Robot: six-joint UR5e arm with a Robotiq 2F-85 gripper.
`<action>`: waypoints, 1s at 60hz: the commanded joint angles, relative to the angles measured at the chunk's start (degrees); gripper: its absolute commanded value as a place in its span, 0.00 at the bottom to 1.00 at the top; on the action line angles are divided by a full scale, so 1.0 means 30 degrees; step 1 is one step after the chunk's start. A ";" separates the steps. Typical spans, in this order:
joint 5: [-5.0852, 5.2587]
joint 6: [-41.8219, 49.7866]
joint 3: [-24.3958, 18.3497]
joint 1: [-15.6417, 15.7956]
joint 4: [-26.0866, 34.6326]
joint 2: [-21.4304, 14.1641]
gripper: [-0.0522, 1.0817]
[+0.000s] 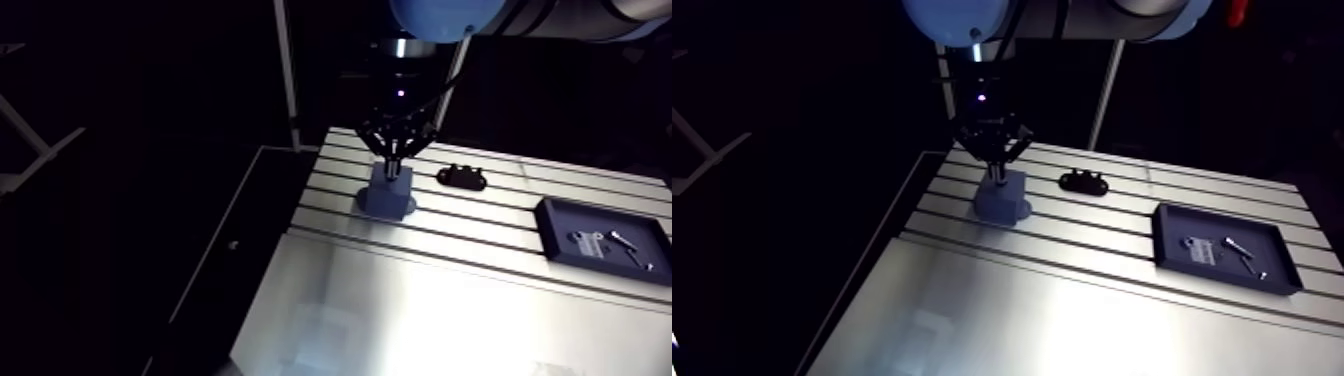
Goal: Pick up the M10 bolt and insert it into the hex recess until seated.
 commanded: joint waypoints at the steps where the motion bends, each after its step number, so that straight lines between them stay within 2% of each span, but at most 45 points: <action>1: 0.0040 -0.0064 -0.0006 0.0056 -0.0203 0.0100 1.00; 60: 0.0011 -0.0127 0.0052 0.0115 -0.0380 0.0247 1.00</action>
